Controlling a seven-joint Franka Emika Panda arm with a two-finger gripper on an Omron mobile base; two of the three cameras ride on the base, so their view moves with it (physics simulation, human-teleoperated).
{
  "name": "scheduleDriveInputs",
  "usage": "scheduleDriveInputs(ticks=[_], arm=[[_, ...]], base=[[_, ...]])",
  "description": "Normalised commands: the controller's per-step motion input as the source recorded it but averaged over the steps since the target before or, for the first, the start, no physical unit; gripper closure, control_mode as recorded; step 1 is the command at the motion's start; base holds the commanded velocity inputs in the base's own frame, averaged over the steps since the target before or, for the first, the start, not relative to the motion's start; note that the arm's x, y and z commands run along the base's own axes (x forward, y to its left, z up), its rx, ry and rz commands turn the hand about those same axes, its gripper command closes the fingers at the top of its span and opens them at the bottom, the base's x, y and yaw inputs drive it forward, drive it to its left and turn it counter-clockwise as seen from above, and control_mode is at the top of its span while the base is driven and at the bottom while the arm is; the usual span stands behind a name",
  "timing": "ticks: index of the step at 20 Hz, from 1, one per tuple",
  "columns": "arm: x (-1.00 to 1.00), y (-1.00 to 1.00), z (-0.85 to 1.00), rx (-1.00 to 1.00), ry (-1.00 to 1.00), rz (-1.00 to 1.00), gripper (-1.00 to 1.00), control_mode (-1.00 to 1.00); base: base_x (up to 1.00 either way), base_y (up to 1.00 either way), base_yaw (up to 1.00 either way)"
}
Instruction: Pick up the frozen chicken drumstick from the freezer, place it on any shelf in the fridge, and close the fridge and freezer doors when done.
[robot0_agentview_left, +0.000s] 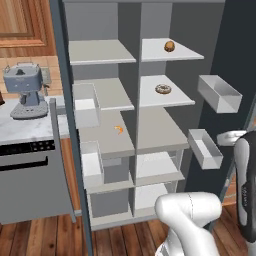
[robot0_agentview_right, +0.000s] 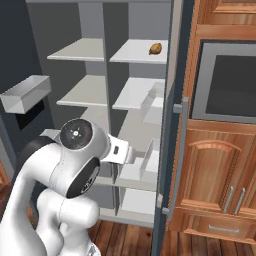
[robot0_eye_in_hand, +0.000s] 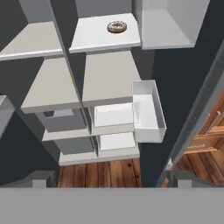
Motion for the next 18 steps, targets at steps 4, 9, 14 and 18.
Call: scheduleDriveInputs(ticks=[4,9,14,18], arm=[[-0.27,-1.00,0.00,0.00,-0.04,0.00,-1.00,-1.00],[-0.01,-1.00,0.00,0.00,0.00,0.00,-1.00,-1.00],[0.11,-1.00,0.00,0.00,-0.01,0.01,-1.00,-1.00],[0.32,-1.00,0.00,0.01,0.00,0.07,-1.00,-1.00]], base=[[0.00,0.00,0.00],[0.00,0.00,0.00],[0.00,0.00,0.00],[0.00,0.00,0.00]])
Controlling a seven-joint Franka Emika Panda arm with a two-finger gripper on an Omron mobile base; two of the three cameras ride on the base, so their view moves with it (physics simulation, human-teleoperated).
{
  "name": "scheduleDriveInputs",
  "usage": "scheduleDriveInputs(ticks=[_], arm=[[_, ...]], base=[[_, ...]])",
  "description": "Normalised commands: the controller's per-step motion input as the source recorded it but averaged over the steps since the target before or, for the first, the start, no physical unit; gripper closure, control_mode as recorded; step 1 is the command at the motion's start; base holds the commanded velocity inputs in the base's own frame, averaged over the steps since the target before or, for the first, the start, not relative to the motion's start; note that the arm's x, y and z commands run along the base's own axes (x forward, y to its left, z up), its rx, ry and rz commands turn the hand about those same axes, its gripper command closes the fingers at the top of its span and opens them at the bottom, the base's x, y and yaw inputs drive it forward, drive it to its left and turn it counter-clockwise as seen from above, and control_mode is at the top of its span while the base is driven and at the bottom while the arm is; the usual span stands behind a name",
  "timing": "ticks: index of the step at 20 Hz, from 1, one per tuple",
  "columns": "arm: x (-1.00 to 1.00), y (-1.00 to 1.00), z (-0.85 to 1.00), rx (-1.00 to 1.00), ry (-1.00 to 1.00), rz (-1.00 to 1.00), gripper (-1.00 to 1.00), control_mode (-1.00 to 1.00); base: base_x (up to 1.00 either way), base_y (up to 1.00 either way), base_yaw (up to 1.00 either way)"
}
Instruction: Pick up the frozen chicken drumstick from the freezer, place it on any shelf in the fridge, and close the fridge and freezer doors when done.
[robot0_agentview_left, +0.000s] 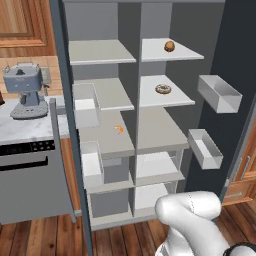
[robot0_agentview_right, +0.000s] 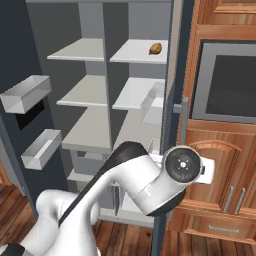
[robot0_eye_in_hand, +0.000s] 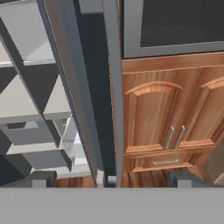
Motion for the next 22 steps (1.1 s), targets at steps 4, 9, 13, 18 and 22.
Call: scheduleDriveInputs(ticks=[4,9,13,18,22], arm=[[0.36,-0.91,-0.01,0.02,-0.03,0.17,-1.00,-1.00],[0.39,-0.40,-0.07,0.04,0.00,0.09,-1.00,-1.00],[0.42,0.00,-0.23,0.02,0.00,0.00,-1.00,-1.00],[0.27,0.13,-0.24,0.07,0.00,-0.02,-1.00,-1.00],[0.25,0.23,-0.36,0.10,0.00,-0.05,-1.00,-1.00]], base=[[0.00,0.00,0.00],[0.00,0.00,0.00],[0.00,0.00,0.00],[0.00,0.00,0.00],[0.00,0.00,0.00]])
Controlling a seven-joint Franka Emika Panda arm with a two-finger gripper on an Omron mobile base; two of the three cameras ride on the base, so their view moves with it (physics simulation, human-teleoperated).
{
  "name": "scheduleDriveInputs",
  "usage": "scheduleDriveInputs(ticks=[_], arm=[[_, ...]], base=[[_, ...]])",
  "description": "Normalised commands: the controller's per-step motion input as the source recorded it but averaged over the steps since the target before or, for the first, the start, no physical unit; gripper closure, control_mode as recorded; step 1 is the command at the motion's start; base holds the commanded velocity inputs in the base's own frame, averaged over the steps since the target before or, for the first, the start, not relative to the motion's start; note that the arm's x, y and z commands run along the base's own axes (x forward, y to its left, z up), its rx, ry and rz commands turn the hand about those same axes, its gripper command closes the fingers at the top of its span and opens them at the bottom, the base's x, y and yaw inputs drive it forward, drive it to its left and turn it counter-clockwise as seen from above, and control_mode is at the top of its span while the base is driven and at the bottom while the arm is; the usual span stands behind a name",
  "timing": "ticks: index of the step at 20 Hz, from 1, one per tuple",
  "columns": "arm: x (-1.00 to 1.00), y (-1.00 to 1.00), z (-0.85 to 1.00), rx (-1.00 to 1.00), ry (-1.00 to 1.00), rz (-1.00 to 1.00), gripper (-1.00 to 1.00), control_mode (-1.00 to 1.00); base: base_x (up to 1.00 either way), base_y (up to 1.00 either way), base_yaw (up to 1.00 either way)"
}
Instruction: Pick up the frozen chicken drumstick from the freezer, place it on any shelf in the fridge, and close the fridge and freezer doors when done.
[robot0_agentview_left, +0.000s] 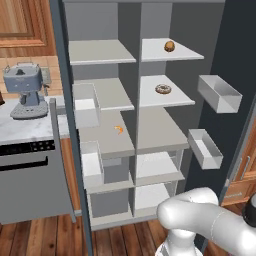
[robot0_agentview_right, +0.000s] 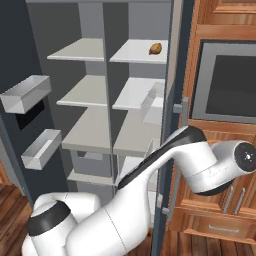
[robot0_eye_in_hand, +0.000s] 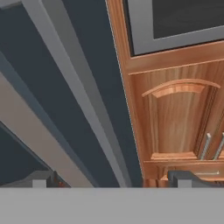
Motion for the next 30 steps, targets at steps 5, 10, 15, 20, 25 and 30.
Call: scheduleDriveInputs(ticks=[5,10,15,20,25,30], arm=[[0.28,0.34,-0.17,0.09,0.00,-0.07,-1.00,-1.00],[0.38,0.08,0.00,0.08,0.00,-0.04,-1.00,-1.00],[0.32,0.00,-0.12,0.11,0.00,0.00,-1.00,-1.00],[0.28,0.00,-0.10,0.17,0.00,0.00,-1.00,-1.00],[0.20,0.00,0.00,0.19,0.00,0.00,-1.00,-1.00],[0.03,0.04,0.00,0.18,0.00,0.00,-1.00,-1.00]], base=[[0.00,0.00,0.00],[0.00,0.00,0.00],[0.00,0.00,0.00],[0.00,0.00,0.00],[0.00,0.00,0.00],[0.00,0.00,0.00]])
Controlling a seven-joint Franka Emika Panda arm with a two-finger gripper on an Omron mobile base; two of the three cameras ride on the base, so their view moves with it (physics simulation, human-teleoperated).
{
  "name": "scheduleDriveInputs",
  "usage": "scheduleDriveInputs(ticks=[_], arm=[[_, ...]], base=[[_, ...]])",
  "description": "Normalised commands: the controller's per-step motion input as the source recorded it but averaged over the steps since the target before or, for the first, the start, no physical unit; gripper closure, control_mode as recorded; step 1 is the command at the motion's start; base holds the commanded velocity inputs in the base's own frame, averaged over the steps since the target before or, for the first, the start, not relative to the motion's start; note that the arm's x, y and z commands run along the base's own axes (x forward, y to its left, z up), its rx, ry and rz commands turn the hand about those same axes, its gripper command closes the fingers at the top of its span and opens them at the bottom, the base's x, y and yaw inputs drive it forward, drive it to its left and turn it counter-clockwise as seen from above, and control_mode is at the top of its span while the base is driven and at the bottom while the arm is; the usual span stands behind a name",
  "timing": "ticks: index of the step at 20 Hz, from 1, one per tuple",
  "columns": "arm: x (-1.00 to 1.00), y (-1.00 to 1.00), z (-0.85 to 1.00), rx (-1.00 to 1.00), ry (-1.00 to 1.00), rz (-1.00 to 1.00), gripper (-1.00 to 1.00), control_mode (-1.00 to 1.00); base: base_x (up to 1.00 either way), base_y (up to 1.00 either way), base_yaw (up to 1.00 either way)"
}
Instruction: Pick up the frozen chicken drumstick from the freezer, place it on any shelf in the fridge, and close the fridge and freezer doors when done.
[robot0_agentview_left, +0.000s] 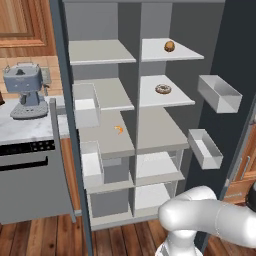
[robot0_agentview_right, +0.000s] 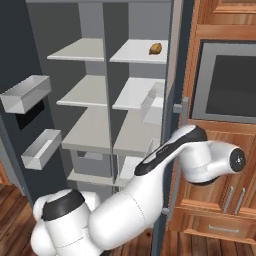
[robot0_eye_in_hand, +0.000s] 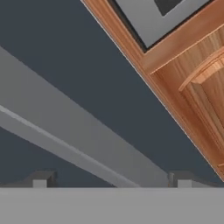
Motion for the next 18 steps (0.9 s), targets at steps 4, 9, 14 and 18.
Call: scheduleDriveInputs(ticks=[4,9,14,18], arm=[[0.00,0.41,0.00,0.14,-0.02,0.00,-1.00,-1.00],[0.02,0.43,0.00,0.14,-0.02,0.00,-1.00,-1.00],[0.10,0.37,0.00,0.13,-0.04,0.00,-1.00,-1.00],[0.20,0.35,0.00,0.13,-0.03,0.00,-1.00,-1.00]], base=[[0.00,0.00,0.00],[0.00,0.00,0.00],[0.00,0.00,0.00],[0.00,0.00,0.00]])
